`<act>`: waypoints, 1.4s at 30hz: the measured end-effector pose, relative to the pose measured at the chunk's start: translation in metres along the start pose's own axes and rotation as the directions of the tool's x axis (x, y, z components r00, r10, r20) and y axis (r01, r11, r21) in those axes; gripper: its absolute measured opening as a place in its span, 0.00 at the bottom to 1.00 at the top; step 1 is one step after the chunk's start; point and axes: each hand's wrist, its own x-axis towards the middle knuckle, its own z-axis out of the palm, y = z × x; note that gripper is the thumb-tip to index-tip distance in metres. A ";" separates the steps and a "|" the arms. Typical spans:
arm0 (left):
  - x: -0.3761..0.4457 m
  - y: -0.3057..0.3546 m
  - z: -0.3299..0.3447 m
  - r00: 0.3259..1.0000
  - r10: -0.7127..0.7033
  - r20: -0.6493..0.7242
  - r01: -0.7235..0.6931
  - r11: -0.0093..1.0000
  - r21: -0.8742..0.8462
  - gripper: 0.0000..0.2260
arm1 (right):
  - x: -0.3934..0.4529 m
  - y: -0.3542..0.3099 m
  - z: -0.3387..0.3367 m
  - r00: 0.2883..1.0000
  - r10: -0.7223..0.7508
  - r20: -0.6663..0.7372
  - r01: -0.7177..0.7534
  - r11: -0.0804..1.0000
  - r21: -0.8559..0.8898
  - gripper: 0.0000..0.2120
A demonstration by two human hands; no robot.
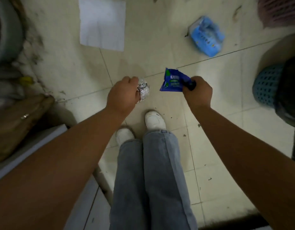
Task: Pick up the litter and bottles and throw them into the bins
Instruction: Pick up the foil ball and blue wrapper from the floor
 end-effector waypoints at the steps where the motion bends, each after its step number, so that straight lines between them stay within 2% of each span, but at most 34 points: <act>1: -0.003 0.025 -0.020 0.999 0.027 0.027 -0.027 0.999 0.032 0.11 | -0.011 0.000 -0.029 0.999 0.029 -0.033 -0.028 0.999 0.036 0.10; 5: -0.010 0.133 -0.077 0.979 0.191 0.075 -0.196 0.978 0.073 0.12 | -0.052 0.009 -0.144 0.985 0.090 -0.146 -0.072 0.989 0.126 0.09; 8: -0.009 0.215 -0.095 0.961 0.265 0.082 -0.272 0.958 0.093 0.14 | -0.076 0.035 -0.226 0.959 0.177 -0.223 -0.138 0.974 0.180 0.10; 11: -0.006 0.298 -0.095 0.932 0.309 0.186 -0.344 0.918 0.197 0.15 | -0.087 0.080 -0.298 0.923 0.257 -0.287 -0.198 0.956 0.216 0.15; 14: 0.002 0.374 -0.076 0.918 0.325 0.226 -0.376 0.896 0.237 0.13 | -0.080 0.141 -0.355 0.886 0.355 -0.297 -0.279 0.922 0.269 0.15; 19: 0.031 0.481 -0.024 0.945 0.209 0.253 -0.254 0.954 0.159 0.13 | -0.033 0.245 -0.404 0.852 0.478 -0.212 -0.405 0.859 0.313 0.16; 24: 0.070 0.548 0.040 0.962 -0.058 0.268 0.050 0.998 0.037 0.14 | 0.017 0.314 -0.407 0.793 0.608 -0.026 -0.545 0.728 0.416 0.16; 26: 0.079 0.566 0.059 0.958 -0.112 0.265 0.115 0.993 0.003 0.14 | 0.035 0.325 -0.408 0.783 0.622 0.022 -0.566 0.696 0.442 0.19; 28: 0.085 0.580 0.074 0.951 -0.109 0.288 0.107 0.994 0.023 0.15 | 0.052 0.330 -0.409 0.812 0.578 0.080 -0.550 0.712 0.437 0.22; 30: 0.088 0.585 0.085 0.944 -0.043 0.327 0.008 0.994 0.108 0.15 | 0.064 0.329 -0.409 0.865 0.482 0.139 -0.499 0.798 0.339 0.22; 32: 0.091 0.583 0.091 0.929 0.041 0.367 -0.134 0.964 0.231 0.16 | 0.070 0.326 -0.409 0.925 0.343 0.163 -0.372 0.904 0.210 0.20; 35: 0.096 0.571 0.089 0.907 0.120 0.404 -0.306 0.847 0.435 0.21 | 0.075 0.318 -0.405 0.982 0.134 0.135 -0.137 0.991 0.010 0.22; 38: 0.097 0.554 0.076 0.900 0.174 0.399 -0.387 0.741 0.549 0.23 | 0.075 0.299 -0.405 0.991 -0.018 0.131 0.044 0.980 -0.194 0.27; 42: 0.086 0.517 0.037 0.941 0.089 0.327 -0.283 0.741 0.610 0.25 | 0.071 0.248 -0.401 0.969 -0.168 0.181 0.224 0.907 -0.358 0.28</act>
